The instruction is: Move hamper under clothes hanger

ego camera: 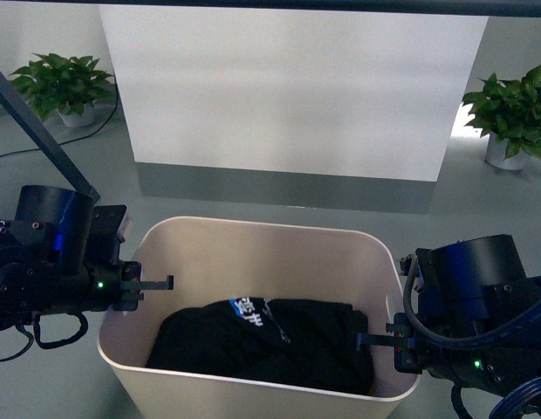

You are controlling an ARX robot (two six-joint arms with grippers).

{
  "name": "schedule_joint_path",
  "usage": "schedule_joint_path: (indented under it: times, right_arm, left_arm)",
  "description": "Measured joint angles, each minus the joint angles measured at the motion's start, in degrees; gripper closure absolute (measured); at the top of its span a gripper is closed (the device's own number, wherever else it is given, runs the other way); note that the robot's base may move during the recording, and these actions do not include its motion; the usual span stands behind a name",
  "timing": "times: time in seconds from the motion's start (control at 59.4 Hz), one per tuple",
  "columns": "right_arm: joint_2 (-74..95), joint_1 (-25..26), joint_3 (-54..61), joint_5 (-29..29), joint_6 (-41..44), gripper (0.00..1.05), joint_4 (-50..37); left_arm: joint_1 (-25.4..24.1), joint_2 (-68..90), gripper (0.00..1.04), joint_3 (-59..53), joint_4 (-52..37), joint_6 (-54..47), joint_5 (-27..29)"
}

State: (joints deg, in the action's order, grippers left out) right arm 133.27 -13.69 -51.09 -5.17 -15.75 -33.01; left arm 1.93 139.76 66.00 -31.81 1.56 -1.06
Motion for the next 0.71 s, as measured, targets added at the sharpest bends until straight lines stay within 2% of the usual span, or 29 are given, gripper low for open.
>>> schedule_joint_path:
  times: [0.202, 0.707]
  right_arm:
    - [2.1, -0.3, -1.0, 0.2, 0.0, 1.02, 2.5]
    - [4.9, 1.0, -1.5, 0.0, 0.9, 1.02, 2.3]
  left_arm:
    - [0.0, 2.0, 1.01, 0.0, 1.3, 0.6, 0.0]
    - [0.5, 4.3, 1.01, 0.1, 4.4, 1.2, -0.2]
